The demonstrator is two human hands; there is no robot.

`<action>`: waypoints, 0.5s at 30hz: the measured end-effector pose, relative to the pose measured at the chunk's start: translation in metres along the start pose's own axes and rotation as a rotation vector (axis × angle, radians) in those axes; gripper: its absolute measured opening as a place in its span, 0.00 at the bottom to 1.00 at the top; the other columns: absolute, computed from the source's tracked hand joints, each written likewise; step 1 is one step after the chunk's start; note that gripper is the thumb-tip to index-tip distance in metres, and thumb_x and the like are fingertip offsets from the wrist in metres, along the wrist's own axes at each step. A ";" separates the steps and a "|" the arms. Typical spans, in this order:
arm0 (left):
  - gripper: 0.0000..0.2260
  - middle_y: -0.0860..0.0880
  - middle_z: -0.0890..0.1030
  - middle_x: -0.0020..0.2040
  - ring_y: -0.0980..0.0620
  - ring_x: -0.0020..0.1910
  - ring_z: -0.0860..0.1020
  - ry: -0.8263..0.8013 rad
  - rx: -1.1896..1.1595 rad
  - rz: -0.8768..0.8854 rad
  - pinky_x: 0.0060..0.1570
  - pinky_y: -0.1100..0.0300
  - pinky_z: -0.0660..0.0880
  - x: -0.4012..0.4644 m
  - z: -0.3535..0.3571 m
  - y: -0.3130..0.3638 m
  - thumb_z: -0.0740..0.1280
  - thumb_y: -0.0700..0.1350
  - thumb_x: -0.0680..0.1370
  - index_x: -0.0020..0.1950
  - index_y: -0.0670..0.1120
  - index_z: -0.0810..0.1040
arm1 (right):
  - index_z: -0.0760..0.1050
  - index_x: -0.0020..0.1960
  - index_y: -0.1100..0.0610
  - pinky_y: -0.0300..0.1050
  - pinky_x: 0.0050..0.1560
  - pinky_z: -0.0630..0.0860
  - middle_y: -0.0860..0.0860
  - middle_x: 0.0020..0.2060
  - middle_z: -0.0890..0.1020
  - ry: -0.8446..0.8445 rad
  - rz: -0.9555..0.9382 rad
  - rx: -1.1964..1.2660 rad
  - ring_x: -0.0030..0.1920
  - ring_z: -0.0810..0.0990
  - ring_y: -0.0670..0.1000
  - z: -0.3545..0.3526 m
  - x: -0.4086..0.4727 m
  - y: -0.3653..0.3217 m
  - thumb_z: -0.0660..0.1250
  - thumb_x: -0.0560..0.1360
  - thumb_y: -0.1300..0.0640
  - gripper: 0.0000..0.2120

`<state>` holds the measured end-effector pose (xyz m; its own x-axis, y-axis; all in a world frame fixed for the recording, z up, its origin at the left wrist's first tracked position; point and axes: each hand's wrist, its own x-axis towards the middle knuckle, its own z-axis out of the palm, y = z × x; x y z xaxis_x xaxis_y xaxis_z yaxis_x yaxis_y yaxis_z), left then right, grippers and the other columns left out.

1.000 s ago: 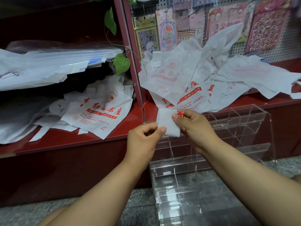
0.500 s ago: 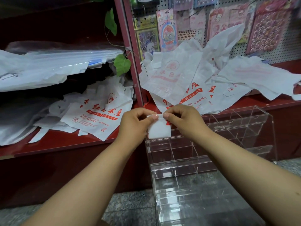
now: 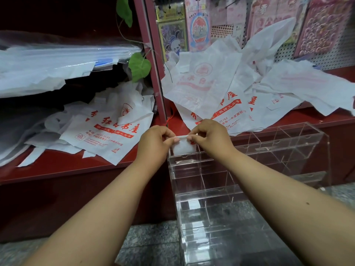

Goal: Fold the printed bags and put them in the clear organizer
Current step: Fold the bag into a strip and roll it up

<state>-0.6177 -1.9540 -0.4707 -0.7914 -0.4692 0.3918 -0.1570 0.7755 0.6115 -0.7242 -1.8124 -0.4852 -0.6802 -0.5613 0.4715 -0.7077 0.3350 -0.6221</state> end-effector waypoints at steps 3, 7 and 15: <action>0.04 0.54 0.72 0.38 0.57 0.36 0.71 -0.069 0.051 -0.067 0.36 0.67 0.64 0.000 0.010 -0.008 0.75 0.45 0.73 0.39 0.47 0.83 | 0.83 0.38 0.53 0.38 0.38 0.66 0.45 0.34 0.77 -0.114 0.055 -0.020 0.38 0.74 0.44 0.006 -0.003 0.006 0.73 0.72 0.54 0.05; 0.06 0.59 0.72 0.36 0.55 0.39 0.73 -0.201 0.101 -0.107 0.41 0.62 0.65 0.001 0.017 -0.015 0.72 0.46 0.76 0.45 0.44 0.86 | 0.85 0.46 0.54 0.41 0.40 0.67 0.48 0.39 0.80 -0.240 0.115 -0.135 0.40 0.76 0.47 0.012 -0.006 0.010 0.69 0.75 0.52 0.08; 0.11 0.48 0.81 0.46 0.50 0.49 0.76 -0.034 0.083 -0.086 0.45 0.59 0.65 -0.001 0.000 -0.021 0.66 0.49 0.80 0.48 0.44 0.84 | 0.75 0.29 0.57 0.47 0.41 0.76 0.42 0.24 0.76 -0.220 0.160 -0.105 0.30 0.75 0.47 0.010 -0.006 0.014 0.67 0.76 0.52 0.18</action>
<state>-0.6134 -1.9699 -0.4843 -0.7927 -0.5214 0.3159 -0.2723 0.7664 0.5818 -0.7281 -1.8118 -0.5025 -0.7349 -0.6420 0.2186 -0.6185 0.5023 -0.6043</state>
